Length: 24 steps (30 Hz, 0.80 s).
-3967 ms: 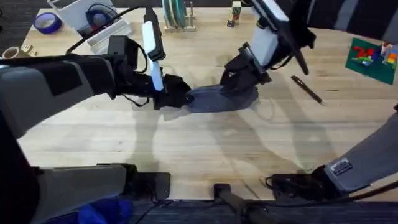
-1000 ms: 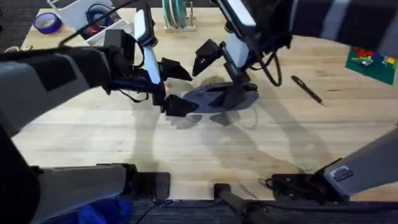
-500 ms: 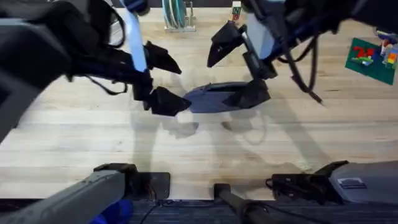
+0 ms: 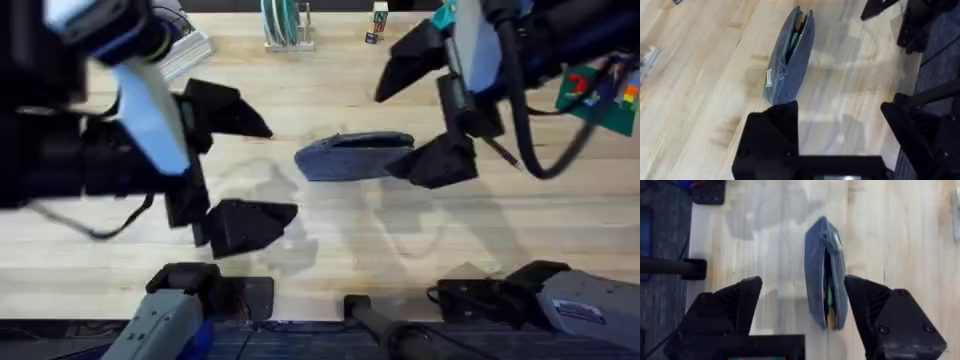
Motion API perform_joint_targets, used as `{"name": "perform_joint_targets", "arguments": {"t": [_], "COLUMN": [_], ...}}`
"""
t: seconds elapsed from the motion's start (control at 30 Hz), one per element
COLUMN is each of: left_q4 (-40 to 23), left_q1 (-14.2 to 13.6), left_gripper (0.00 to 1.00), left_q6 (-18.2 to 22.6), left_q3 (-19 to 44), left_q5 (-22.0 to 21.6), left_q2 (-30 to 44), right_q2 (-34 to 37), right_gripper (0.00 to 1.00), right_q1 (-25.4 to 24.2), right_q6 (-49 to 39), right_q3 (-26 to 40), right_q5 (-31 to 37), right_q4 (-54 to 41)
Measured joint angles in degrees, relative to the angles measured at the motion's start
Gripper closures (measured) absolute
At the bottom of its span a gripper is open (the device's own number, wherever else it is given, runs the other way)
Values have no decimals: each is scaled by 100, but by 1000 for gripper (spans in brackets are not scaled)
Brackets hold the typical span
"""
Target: Unzip the bag, pick up the pens from the table one at a time and place them inside, then zip the bag closed.
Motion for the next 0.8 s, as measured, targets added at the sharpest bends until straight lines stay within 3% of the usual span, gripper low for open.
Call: {"name": "perform_joint_targets", "arguments": {"t": [0.23,0.43,0.8], "left_q4": [-20,-44,-49], "left_q1": [0,0,0], "left_gripper": [6,6,6], "left_q6": [-551,-992,-1186], "left_q3": [0,0,0], "left_q5": [-86,-152,-165], "left_q2": [-760,-948,-950], "right_q2": [-638,-1034,-1505], "right_gripper": [5,5,5], "right_q1": [0,0,0], "right_q6": [854,1495,1954], "right_q3": [0,2,2], "right_q5": [775,1452,1997], "right_q4": [-319,-907,-1458]}}
